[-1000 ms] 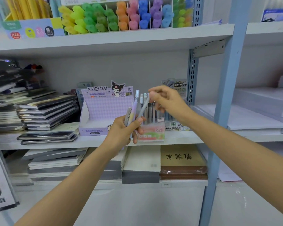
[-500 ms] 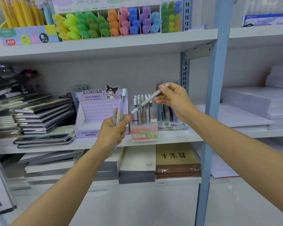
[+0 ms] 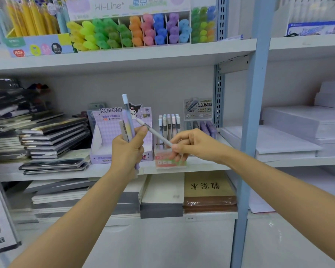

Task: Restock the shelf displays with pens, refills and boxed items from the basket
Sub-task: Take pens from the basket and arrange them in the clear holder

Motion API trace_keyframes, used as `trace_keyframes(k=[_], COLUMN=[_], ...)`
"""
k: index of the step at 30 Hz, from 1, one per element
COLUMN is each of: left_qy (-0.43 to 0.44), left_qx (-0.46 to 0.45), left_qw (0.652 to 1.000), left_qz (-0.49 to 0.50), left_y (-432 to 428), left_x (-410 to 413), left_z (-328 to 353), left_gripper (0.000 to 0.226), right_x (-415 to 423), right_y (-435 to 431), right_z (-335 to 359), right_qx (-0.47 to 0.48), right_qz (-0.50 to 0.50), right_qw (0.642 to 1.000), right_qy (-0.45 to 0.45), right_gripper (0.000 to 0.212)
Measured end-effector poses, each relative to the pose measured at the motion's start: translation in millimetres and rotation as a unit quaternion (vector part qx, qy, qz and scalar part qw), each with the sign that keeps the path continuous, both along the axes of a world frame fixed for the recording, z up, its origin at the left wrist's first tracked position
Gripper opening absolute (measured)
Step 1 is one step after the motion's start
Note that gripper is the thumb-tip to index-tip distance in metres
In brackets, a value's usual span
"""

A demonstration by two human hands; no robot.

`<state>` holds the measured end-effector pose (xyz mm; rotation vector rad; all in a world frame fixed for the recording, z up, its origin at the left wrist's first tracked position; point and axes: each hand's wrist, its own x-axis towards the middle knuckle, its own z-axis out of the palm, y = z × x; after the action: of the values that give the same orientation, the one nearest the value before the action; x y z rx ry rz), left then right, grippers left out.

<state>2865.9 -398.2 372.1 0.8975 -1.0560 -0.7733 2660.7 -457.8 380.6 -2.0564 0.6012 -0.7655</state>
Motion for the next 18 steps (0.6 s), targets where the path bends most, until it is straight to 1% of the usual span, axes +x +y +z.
trace_keyframes(k=[5, 6, 8, 10, 12, 15, 16, 18], left_qy=[-0.072, -0.086, -0.108, -0.125, -0.149, -0.168, -0.167, -0.163], left_qx=[0.03, 0.032, 0.032, 0.035, 0.039, 0.035, 0.035, 0.035], left_qw=[0.997, 0.995, 0.993, 0.99, 0.985, 0.981, 0.981, 0.982], left_qz=[-0.03, -0.035, -0.047, -0.063, -0.078, -0.092, -0.092, -0.094], left_y=[8, 10, 13, 15, 17, 17, 16, 16], left_x=[-12, -13, -16, -18, -20, -20, -19, -15], left_z=[-1, 0, 4, 6, 7, 7, 7, 8], left_gripper=[0.021, 0.019, 0.021, 0.017, 0.016, 0.014, 0.015, 0.018], right_x=[6, 6, 7, 9, 12, 14, 14, 12], right_y=[7, 9, 11, 11, 11, 11, 11, 9], right_z=[-8, -7, 0, 9, 16, 21, 24, 30], right_qx=[-0.022, -0.034, -0.054, -0.064, -0.06, -0.05, -0.049, -0.049], right_qz=[0.017, 0.002, -0.044, -0.081, -0.086, -0.06, -0.064, -0.1], right_qw=[0.999, 0.999, 0.997, 0.989, 0.988, 0.99, 0.989, 0.978], right_qy=[0.042, 0.03, -0.036, -0.101, -0.116, -0.113, -0.124, -0.178], right_gripper=[0.014, 0.018, 0.026, 0.025, 0.023, 0.016, 0.013, 0.01])
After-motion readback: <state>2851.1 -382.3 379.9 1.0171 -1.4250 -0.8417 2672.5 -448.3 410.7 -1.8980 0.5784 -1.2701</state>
